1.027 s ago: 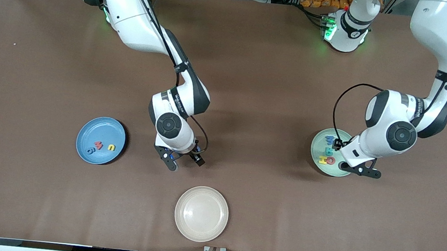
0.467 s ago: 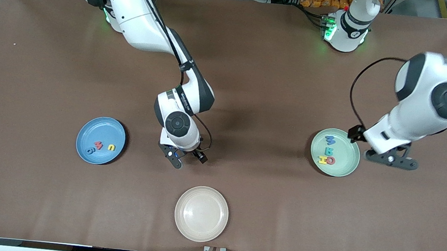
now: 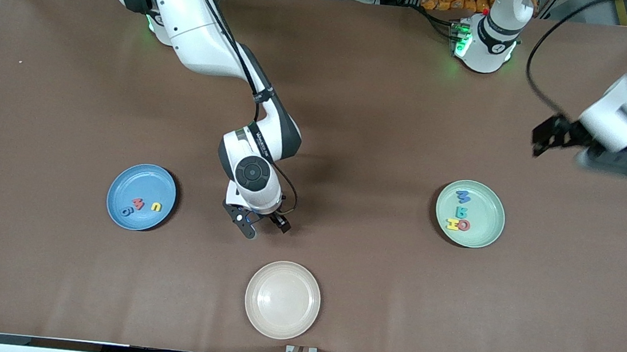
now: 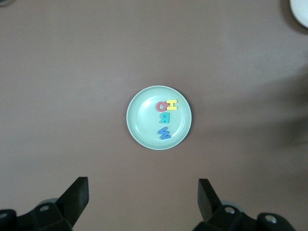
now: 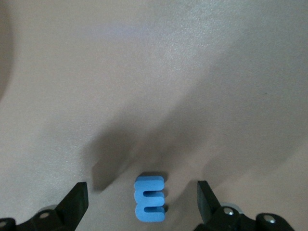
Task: Sort upper and lower case letters into plates
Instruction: 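Grasp the blue m with the right gripper while the left arm withdraws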
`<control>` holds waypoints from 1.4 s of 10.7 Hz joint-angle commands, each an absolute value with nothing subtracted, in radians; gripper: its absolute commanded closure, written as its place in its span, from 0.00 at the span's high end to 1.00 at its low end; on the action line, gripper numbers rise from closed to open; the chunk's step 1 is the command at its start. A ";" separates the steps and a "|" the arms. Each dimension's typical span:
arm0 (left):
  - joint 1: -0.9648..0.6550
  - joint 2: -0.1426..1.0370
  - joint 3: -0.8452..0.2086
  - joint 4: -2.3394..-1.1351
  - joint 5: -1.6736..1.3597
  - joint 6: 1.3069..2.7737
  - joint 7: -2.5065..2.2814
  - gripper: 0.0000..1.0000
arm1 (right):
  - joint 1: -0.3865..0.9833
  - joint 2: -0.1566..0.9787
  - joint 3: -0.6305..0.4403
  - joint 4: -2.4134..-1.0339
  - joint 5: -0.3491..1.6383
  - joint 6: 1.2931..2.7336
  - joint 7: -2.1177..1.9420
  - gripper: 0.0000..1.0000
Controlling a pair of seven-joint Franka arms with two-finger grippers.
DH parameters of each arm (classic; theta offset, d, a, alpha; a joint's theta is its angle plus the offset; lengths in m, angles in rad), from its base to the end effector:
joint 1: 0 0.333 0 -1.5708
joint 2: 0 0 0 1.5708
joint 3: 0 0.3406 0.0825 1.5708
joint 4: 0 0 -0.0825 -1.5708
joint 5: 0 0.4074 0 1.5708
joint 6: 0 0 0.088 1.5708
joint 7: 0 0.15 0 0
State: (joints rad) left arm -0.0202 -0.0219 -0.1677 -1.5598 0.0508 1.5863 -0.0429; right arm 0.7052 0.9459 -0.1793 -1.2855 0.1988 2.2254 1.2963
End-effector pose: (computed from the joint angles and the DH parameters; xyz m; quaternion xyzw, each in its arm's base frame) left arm 0.5658 -0.1010 0.6257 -0.9967 0.0722 -0.0270 0.0243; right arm 0.6579 0.4308 0.1372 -0.9177 0.3973 0.0022 0.0080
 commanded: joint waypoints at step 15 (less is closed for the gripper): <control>-0.026 -0.054 -0.109 -1.569 -0.015 1.486 -0.071 1.00 | 0.533 0.809 -0.225 -1.293 0.146 1.993 0.786 0.00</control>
State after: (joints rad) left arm -0.0242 -0.0507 -0.1085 -1.5748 0.0019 1.5037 -0.0587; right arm 0.5659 0.8656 -0.2087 -1.2752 0.1505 2.0672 0.9021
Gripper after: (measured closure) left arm 0.000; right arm 0.714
